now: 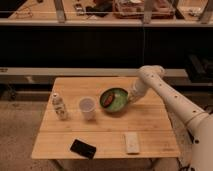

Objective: Drag the ceramic bowl in a circle

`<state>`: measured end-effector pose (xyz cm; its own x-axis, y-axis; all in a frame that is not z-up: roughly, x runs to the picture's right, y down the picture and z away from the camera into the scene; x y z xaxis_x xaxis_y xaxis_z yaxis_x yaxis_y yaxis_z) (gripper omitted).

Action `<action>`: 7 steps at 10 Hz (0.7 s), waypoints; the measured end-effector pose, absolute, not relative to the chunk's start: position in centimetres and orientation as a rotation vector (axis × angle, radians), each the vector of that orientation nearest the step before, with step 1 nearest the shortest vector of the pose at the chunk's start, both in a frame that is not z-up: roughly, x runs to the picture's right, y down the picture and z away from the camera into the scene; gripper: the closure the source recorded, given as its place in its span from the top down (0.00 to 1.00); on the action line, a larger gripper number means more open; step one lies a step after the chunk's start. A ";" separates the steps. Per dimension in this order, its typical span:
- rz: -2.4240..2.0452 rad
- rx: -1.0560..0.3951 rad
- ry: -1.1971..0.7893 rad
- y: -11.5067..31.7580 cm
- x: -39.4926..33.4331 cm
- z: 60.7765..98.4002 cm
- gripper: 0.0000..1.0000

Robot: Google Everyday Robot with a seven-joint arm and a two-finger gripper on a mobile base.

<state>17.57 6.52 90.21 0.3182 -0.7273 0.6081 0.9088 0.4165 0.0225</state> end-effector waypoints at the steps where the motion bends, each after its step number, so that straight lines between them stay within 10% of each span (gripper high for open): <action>1: -1.078 -0.375 -0.564 6.4 19.4 91.0 0.00; 7: -0.965 -0.448 -0.470 7.9 27.9 91.4 0.00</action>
